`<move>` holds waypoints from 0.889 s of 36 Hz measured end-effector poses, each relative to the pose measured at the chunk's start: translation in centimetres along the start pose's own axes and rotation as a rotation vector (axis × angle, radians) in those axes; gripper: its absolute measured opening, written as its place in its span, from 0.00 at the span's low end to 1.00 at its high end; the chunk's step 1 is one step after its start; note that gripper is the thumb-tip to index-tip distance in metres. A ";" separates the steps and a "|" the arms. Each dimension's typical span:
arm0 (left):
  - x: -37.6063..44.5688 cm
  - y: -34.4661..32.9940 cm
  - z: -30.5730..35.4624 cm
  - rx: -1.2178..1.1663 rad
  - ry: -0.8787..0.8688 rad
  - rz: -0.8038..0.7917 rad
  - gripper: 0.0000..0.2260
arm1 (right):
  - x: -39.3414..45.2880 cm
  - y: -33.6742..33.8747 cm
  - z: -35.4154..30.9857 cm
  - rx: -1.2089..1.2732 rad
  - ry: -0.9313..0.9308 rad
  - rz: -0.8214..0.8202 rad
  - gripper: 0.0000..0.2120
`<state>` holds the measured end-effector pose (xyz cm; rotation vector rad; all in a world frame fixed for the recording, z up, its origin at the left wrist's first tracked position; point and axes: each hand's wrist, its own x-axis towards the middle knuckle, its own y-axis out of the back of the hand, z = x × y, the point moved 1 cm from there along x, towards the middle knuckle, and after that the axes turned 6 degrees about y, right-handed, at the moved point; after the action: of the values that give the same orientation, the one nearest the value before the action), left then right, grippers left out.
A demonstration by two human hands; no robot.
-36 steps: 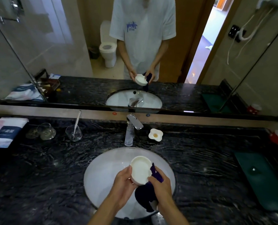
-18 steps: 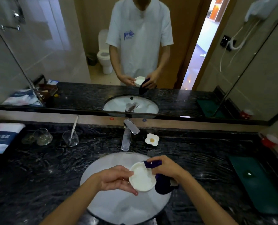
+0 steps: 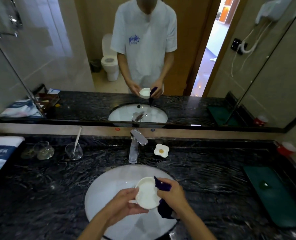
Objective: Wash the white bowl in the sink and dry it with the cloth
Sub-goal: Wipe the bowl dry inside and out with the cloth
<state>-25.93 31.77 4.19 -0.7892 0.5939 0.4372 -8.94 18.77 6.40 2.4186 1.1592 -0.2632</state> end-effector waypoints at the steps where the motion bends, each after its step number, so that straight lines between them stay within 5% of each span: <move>1: -0.2 0.3 1.1 0.106 0.050 -0.052 0.19 | 0.2 0.5 -0.5 -0.044 0.012 -0.058 0.23; 7: -0.1 0.2 6.0 0.652 0.341 -0.253 0.15 | 2.2 2.7 -3.8 -0.354 0.094 -0.442 0.22; 12: 0.2 -1.1 6.1 0.812 0.244 -0.112 0.12 | 2.6 3.0 -4.7 -0.343 0.078 -0.501 0.19; 20: -0.2 -0.2 3.5 0.562 0.108 0.095 0.12 | -0.9 1.8 -0.2 0.012 0.128 -0.212 0.19; 24: -0.5 -0.6 2.4 0.483 0.091 0.142 0.11 | -2.1 0.7 0.9 0.408 -0.022 -0.089 0.19; 32: -1.2 -2.7 3.0 0.399 0.042 0.216 0.11 | -3.4 -2.7 1.6 0.940 -0.372 -0.238 0.34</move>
<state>-24.28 32.18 8.02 -0.3551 0.7808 0.4808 -13.10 17.15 5.36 2.7407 1.3170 -1.5578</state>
